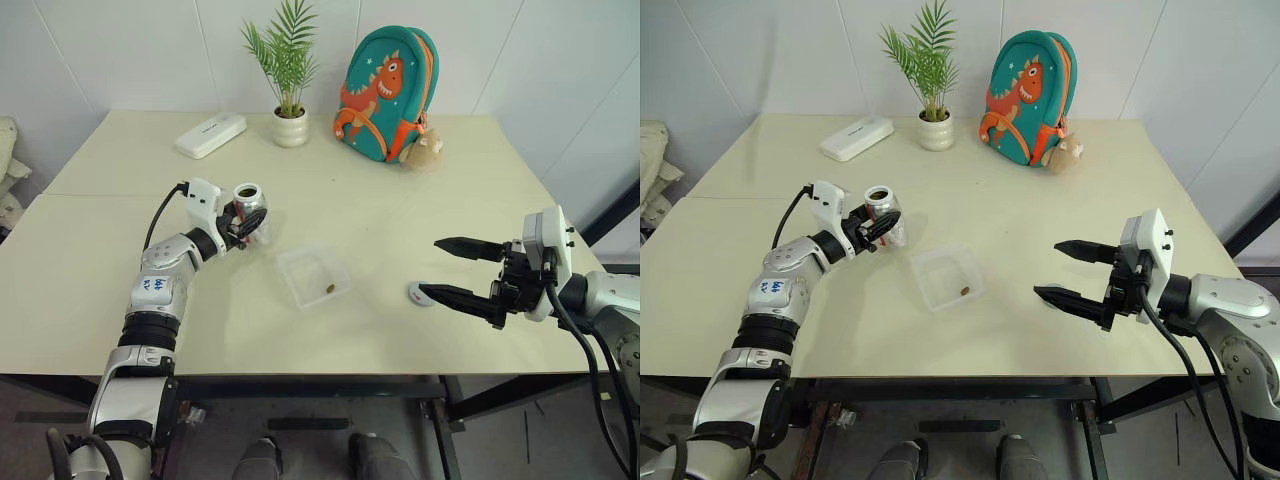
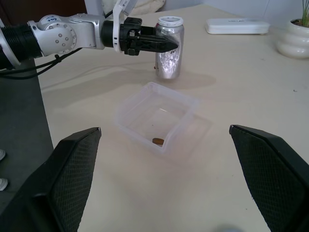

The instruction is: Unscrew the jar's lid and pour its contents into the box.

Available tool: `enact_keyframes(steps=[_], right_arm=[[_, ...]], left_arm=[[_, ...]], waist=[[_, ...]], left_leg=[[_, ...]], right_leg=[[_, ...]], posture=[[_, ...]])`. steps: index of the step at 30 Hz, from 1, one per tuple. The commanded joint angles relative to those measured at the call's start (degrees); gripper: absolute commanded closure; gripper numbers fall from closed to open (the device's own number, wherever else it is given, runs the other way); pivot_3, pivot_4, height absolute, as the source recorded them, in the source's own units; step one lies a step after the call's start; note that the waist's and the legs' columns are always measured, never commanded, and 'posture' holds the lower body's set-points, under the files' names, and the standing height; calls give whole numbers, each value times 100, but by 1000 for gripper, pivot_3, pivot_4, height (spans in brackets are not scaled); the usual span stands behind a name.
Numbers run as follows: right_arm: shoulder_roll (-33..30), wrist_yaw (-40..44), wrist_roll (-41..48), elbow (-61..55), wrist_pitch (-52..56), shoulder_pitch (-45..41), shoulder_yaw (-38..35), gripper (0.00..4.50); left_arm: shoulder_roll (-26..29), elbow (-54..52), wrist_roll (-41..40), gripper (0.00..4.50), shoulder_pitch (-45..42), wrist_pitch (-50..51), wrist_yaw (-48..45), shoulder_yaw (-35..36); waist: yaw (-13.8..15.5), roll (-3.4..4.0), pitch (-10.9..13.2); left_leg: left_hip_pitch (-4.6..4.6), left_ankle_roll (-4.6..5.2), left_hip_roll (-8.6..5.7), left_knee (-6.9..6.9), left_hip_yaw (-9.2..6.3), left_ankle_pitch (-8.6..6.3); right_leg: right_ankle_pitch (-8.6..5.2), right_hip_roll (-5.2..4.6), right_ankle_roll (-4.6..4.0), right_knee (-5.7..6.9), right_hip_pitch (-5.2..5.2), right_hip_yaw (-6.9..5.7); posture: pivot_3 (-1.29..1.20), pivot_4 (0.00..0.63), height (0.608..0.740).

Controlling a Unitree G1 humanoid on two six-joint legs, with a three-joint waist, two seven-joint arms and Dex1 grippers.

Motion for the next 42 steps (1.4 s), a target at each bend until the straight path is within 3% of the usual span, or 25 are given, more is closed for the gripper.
enact_keyframes(steps=[1, 6, 8, 14, 20, 32, 36, 42], right_arm=[[-57, 37, 28, -20, -29, -110, -29, 16], [-22, 27, -17, -6, -46, -119, 39, 16], [-17, 24, -27, 23, -53, -159, 64, 0], [-5, 30, -97, 129, -86, -290, 163, 0], [-21, 74, -138, 245, -104, -422, 223, 0], [-240, 368, -168, 482, -5, -604, 214, 0], [-318, 351, -162, 566, 28, -772, 219, 0], [-406, 519, -132, 636, -22, -657, 58, 0]], left_arm=[[39, -349, 92, 2478, 128, -64, -107, -4], [77, -312, 207, 2478, 205, 16, -198, -50], [85, -308, 261, 1728, 223, 38, -234, -72], [86, -368, 377, 36, 286, 92, -289, -106], [241, -887, 383, 36, 536, 349, -377, -76], [1170, -2626, 325, 36, 1683, 1209, -699, 28], [1808, -2752, -431, 36, 1955, 1262, -1651, 721], [2134, -2422, -1559, 36, 1975, 1282, -2528, 1868]], waist=[[-2, 0, 0], [7, 0, 0], [7, 0, 0], [4, 0, 0], [-2, 0, 0], [-19, 0, 0], [-44, -1, 1], [-46, -1, 0]], left_leg=[[2, 0, 0, -2, 3, 0], [1, 0, 0, -1, 10, 0], [0, 0, 0, -1, 14, 0], [0, 1, 0, -3, 26, -1], [-2, 5, 1, -8, 40, -7], [1, 18, 7, -11, 86, -23], [-1, 21, 13, -15, 99, -31], [-5, 28, 18, -22, 109, -39]], right_leg=[[0, 0, -1, 0, 0, 3], [-4, 0, -7, -3, -2, 10], [-7, 0, -15, -10, -2, 13], [-4, -1, -15, -23, -3, 26], [-2, 0, -11, -31, -8, 40], [0, -1, -7, -47, -20, 82], [0, -1, -9, -58, -27, 91], [0, -4, -14, -79, -32, 92]], posture=[[0, 150, 740], [0, 150, 740], [0, 150, 740], [0, 150, 740], [0, 150, 740], [0, 150, 740], [0, 150, 740], [0, 150, 740]])
